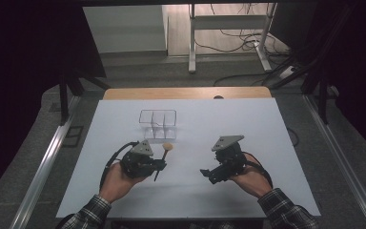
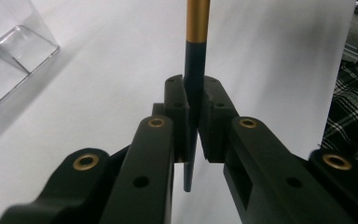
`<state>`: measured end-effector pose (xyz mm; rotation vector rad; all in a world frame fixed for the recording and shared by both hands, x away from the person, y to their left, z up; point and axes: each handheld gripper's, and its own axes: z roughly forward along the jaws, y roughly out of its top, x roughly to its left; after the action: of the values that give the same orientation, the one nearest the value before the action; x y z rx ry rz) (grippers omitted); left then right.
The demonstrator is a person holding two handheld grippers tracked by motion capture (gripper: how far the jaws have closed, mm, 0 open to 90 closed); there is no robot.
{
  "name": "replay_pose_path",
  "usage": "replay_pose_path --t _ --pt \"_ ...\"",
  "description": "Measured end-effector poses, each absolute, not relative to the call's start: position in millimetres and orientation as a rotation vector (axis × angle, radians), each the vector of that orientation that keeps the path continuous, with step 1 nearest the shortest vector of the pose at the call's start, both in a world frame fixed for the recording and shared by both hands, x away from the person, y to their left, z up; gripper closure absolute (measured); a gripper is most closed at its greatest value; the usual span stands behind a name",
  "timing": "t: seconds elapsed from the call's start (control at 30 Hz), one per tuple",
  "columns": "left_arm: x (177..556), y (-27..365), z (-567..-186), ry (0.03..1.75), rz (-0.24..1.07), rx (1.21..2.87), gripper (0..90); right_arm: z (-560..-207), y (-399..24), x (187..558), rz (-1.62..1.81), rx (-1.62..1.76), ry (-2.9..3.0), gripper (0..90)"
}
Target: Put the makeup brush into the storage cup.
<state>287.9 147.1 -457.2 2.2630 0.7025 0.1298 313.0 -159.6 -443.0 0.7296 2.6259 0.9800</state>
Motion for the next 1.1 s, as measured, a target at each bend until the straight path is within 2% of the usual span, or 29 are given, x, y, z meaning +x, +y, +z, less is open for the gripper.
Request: replay_pose_path --t 1.1 --pt "297 183 -450 0.818 0.179 2.168 83.2 -447 -216 301 0.994 0.917 2.504 0.0"
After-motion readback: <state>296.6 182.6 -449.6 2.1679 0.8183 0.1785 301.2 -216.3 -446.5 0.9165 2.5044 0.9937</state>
